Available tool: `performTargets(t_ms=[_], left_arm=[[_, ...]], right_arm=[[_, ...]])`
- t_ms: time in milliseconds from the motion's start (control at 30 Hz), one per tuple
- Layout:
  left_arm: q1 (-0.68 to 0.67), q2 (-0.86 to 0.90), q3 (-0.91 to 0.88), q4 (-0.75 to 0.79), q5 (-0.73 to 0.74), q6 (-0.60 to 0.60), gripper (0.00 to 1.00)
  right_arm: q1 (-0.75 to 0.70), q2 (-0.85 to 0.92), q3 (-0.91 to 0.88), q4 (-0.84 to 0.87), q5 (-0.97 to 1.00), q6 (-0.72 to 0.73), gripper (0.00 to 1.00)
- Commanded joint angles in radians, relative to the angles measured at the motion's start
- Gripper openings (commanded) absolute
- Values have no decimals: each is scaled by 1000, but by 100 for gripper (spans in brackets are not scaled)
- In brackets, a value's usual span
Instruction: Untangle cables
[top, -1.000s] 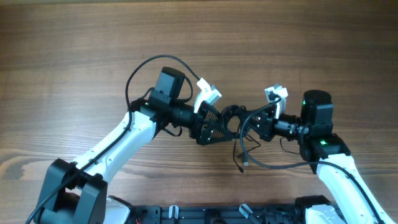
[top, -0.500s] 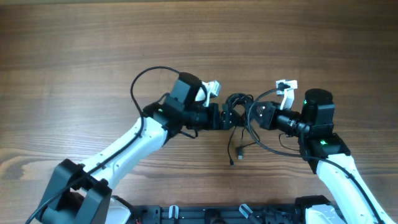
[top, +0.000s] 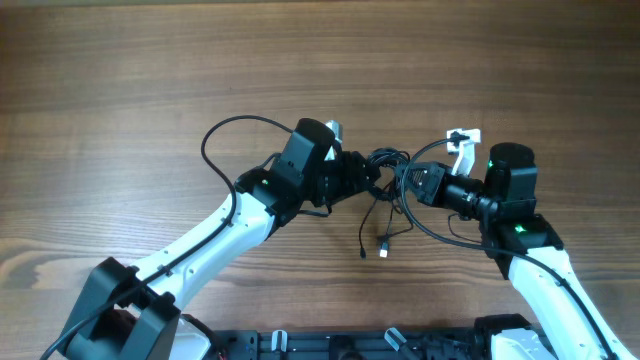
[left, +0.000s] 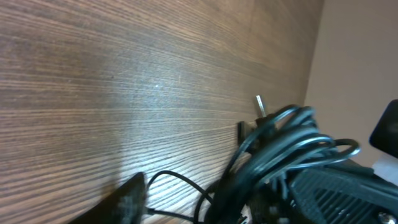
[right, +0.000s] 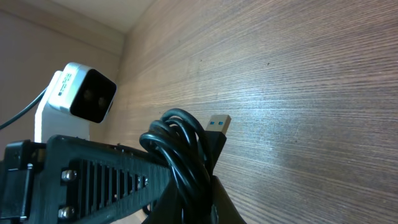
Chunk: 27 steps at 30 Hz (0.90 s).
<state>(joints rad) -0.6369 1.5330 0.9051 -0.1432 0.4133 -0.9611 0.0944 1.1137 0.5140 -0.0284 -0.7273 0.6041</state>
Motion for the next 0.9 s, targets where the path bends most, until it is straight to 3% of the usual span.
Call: performTargets(t_ms=[0,100,133,267,333,500,567,767,867], left_arm=[[4,-12,4,2,-67,-27,31],[-5,-12,4,2,-67,-27,8],[-8,-12,4,2,-67,-27,4],[-21,-12,4,2,-68,-17,8],[-22,-12,4,1,-67,-16,22],[-22,-12,4,2,-67,-16,45],[-22,-12,4,2,-67,-16,46],[-23,-12,4,2,-67,-15,22],[-33,-12,4,6,-67,-12,19]], right_arm=[[-4,5,2,6,-19,9,4],[-4,5,2,6,-19,9,4],[-4,5,2,6,-19,10,4],[-4,5,2,10,-20,29,4],[-4,5,2,10,-20,30,4],[-4,5,2,10,-31,32,4],[-4,5,2,10,-31,32,4],[-4,5,2,10,-31,53,4],[-4,5,2,14,-39,54,4]])
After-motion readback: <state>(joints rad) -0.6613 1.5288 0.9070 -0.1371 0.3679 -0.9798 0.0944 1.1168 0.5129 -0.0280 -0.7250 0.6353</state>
